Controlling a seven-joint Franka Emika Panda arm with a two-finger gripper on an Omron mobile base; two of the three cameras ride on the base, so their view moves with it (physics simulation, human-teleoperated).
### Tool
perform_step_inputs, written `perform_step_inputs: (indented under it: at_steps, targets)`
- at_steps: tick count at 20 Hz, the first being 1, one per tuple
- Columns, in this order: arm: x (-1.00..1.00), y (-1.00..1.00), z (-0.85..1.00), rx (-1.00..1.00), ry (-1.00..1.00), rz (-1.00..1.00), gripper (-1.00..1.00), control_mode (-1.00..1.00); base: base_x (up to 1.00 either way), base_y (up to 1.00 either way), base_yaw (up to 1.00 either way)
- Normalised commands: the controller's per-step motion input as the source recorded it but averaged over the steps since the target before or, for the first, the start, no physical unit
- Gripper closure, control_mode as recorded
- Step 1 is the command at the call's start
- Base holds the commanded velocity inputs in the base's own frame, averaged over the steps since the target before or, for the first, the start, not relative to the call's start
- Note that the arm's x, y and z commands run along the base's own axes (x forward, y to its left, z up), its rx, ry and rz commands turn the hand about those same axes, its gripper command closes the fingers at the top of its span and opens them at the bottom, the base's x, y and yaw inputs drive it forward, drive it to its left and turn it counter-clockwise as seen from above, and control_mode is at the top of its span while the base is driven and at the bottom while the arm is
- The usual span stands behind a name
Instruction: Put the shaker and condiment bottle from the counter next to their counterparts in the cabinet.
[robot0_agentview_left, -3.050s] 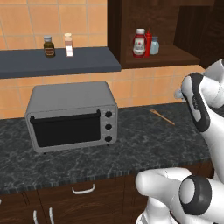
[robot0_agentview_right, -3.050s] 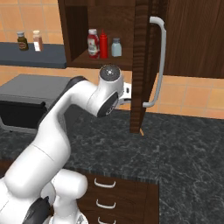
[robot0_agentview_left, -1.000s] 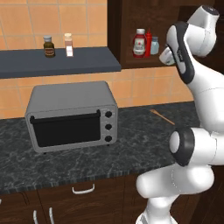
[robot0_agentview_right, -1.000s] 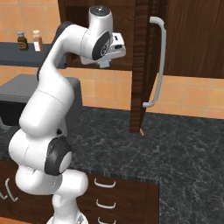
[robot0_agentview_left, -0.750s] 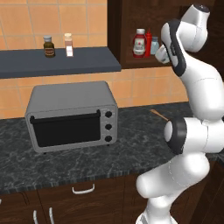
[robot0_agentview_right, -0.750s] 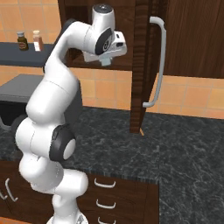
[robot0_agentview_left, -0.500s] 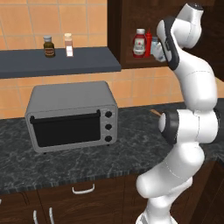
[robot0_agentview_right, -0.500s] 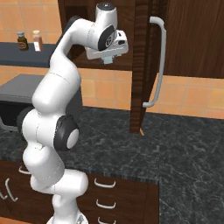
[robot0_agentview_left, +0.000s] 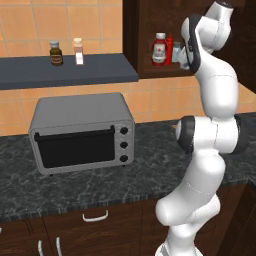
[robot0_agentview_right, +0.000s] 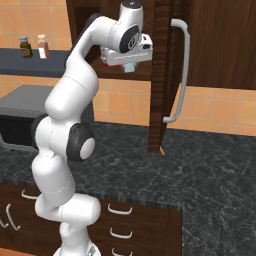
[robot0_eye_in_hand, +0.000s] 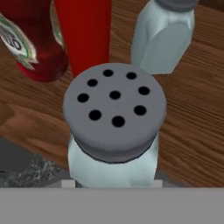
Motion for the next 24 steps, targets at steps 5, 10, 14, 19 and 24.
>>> perform_step_inputs:
  at_steps: [5, 10, 14, 19, 24]
  targets:
    - [0.28, 0.00, -0.21, -0.03, 0.00, 0.00, 1.00, -1.00, 0.00, 0.00, 0.00]
    - [0.40, 0.00, -0.54, -0.05, -0.01, 0.00, 1.00, -1.00, 0.00, 0.00, 0.00]
    - [0.42, 0.00, -0.53, -0.03, -0.05, 0.00, 1.00, -1.00, 0.00, 0.00, 0.00]
    - [0.66, 0.02, -0.45, -0.04, -0.02, 0.00, 1.00, -1.00, 0.00, 0.00, 0.00]
    - [0.43, 0.24, -0.40, -0.09, 0.00, 0.00, -1.00, -1.00, 0.00, 0.00, 0.00]
